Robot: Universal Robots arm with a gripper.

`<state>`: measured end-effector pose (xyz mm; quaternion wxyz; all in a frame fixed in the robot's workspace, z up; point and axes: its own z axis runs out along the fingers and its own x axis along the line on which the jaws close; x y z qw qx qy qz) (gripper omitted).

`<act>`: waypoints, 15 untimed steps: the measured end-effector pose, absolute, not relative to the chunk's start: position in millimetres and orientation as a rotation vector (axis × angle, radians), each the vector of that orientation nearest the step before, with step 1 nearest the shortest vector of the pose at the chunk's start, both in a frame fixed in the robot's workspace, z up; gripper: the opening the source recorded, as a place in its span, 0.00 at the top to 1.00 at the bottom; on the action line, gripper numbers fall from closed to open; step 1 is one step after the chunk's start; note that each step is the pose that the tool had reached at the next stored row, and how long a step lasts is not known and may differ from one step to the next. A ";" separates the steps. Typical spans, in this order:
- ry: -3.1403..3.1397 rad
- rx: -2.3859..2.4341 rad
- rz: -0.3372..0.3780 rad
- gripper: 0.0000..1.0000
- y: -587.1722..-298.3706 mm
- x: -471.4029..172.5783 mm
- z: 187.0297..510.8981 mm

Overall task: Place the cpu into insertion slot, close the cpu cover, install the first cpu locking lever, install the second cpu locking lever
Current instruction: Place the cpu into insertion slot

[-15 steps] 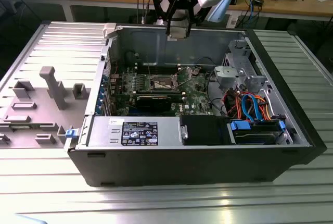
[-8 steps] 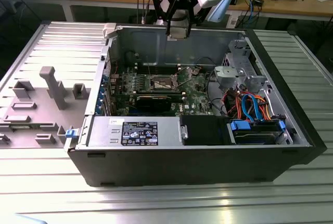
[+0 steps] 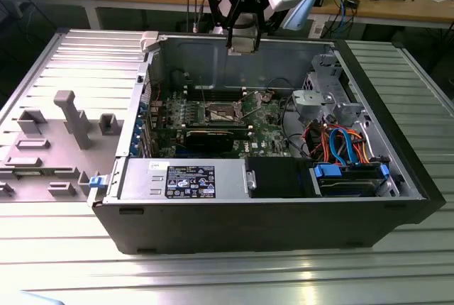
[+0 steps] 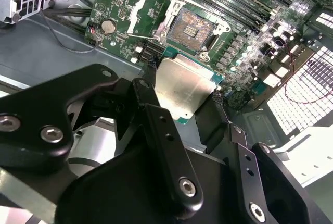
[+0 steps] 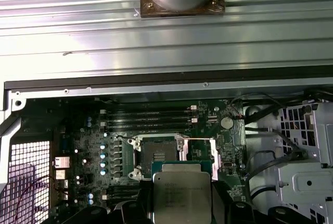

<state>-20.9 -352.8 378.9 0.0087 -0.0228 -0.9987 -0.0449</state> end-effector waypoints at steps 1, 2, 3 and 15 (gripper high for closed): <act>-3.120 -0.071 -0.140 0.45 -352.8 -20.9 378.9; -3.120 -0.072 -0.140 0.45 -352.8 -20.9 378.9; -3.120 -0.072 -0.140 0.45 -352.8 -20.9 378.9; -3.117 -0.226 -0.142 0.45 -352.9 -20.9 378.5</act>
